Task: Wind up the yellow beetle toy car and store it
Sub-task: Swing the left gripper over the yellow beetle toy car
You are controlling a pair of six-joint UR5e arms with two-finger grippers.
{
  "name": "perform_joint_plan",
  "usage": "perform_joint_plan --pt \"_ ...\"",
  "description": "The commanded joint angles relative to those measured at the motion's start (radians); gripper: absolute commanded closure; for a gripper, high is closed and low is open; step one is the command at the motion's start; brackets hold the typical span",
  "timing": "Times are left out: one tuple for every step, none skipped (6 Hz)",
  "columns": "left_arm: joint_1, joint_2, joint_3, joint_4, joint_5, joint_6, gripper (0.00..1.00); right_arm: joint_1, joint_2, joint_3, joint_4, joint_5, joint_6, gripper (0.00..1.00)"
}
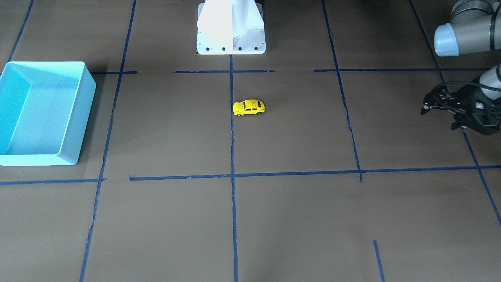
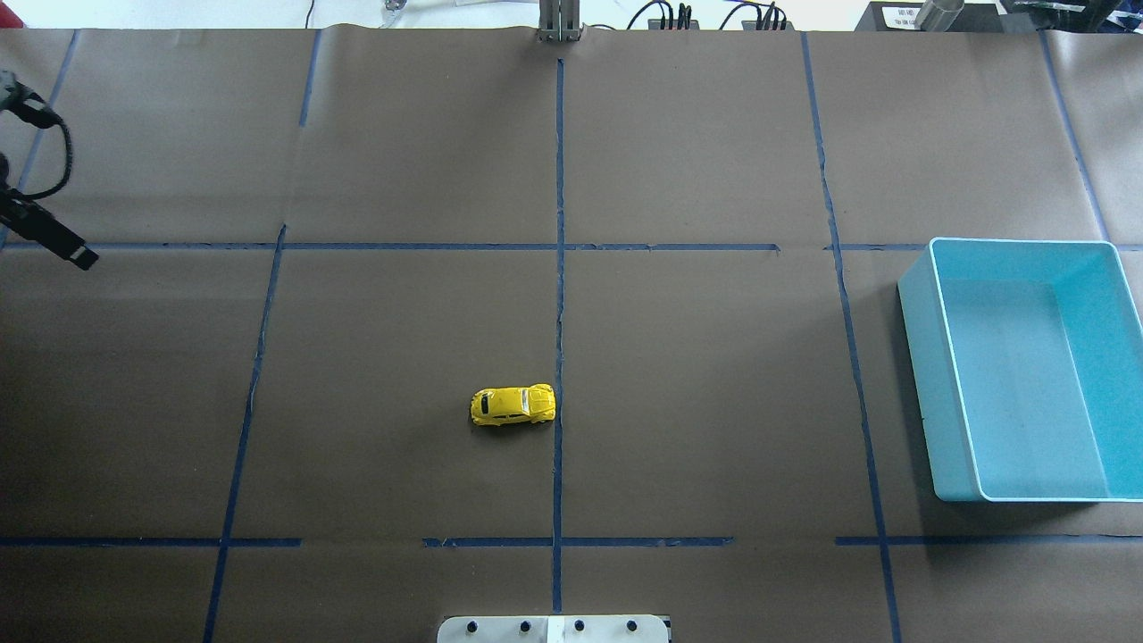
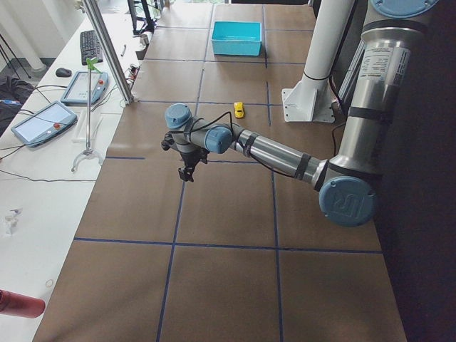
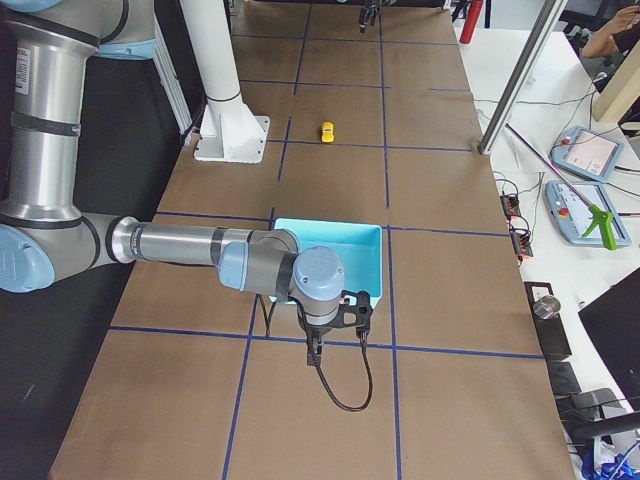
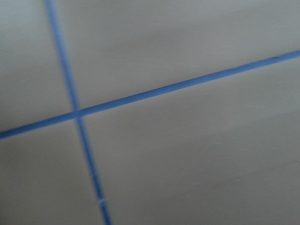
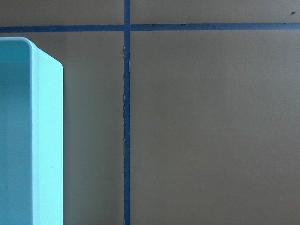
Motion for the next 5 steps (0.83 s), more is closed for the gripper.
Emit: perform_joint_plan --pt "0.168 -0.149 -0.011 0.001 0.078 -0.001 0.0 0.0 0.0 0.0 0.0 0.0 0.002 0.0" --pt "0.271 -0.24 -0.011 0.001 0.191 -0.001 0.0 0.0 -0.002 0.001 0.0 0.0 0.002 0.0" --pt "0.371 -0.314 -0.007 0.001 0.246 -0.001 0.0 0.0 -0.002 0.0 0.0 0.0 0.002 0.0" --pt "0.467 -0.389 0.009 0.001 0.248 0.0 0.0 0.0 -0.002 0.001 0.0 0.0 0.002 0.0" --pt "0.532 -0.499 0.051 0.012 0.262 0.0 0.0 0.0 -0.002 0.0 0.0 0.002 0.003 0.0"
